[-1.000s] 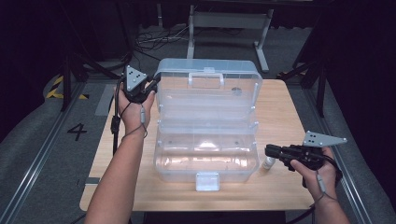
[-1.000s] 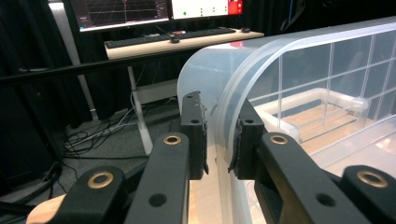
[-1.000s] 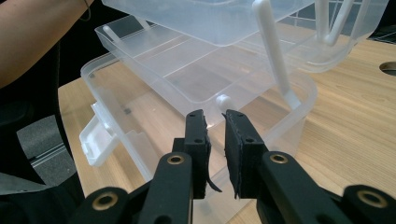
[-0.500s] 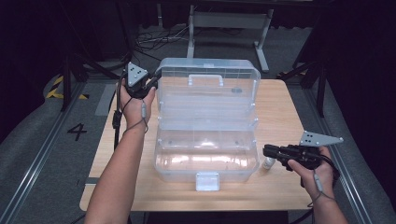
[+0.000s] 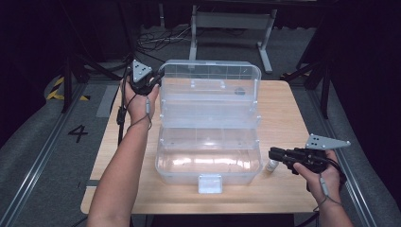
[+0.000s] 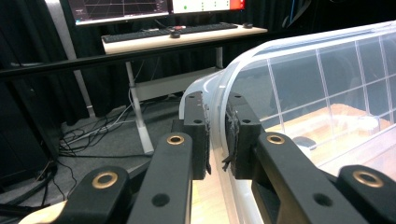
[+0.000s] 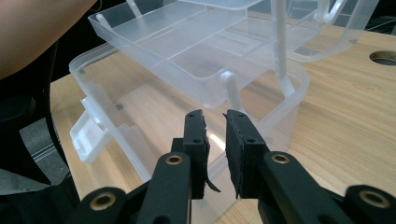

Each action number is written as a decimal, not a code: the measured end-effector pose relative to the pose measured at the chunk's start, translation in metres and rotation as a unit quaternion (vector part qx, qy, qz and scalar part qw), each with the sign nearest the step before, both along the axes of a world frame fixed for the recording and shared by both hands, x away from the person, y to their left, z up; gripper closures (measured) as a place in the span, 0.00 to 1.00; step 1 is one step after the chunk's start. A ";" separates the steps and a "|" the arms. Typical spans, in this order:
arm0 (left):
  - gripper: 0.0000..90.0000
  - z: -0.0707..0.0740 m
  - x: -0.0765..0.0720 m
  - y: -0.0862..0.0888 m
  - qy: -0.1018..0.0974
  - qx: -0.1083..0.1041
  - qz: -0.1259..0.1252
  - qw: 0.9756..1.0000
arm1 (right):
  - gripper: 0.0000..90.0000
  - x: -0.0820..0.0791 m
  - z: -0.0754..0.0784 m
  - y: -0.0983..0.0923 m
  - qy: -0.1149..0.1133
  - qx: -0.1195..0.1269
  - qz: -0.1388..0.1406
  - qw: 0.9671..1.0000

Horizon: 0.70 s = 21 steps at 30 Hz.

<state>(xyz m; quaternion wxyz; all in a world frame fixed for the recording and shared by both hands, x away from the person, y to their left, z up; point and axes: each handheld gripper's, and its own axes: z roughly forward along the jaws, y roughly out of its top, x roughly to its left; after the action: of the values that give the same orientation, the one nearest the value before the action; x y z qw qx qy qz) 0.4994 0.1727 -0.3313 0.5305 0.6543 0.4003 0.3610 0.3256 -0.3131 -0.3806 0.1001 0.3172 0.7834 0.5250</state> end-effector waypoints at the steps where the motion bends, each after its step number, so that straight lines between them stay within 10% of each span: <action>1: 0.90 -0.001 0.001 0.000 -0.001 -0.001 -0.001 1.000 | 0.87 0.001 0.000 -0.001 0.001 0.000 -0.001 1.000; 21: 0.91 -0.015 0.027 0.002 0.016 -0.009 -0.008 1.000 | 0.88 0.005 -0.005 -0.004 0.011 -0.006 0.000 1.000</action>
<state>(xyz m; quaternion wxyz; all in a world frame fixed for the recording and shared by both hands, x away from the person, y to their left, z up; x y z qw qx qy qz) 0.5259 0.1751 -0.3467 0.5327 0.6584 0.4063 0.3429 0.3309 -0.3166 -0.3853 0.0935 0.3228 0.7872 0.5171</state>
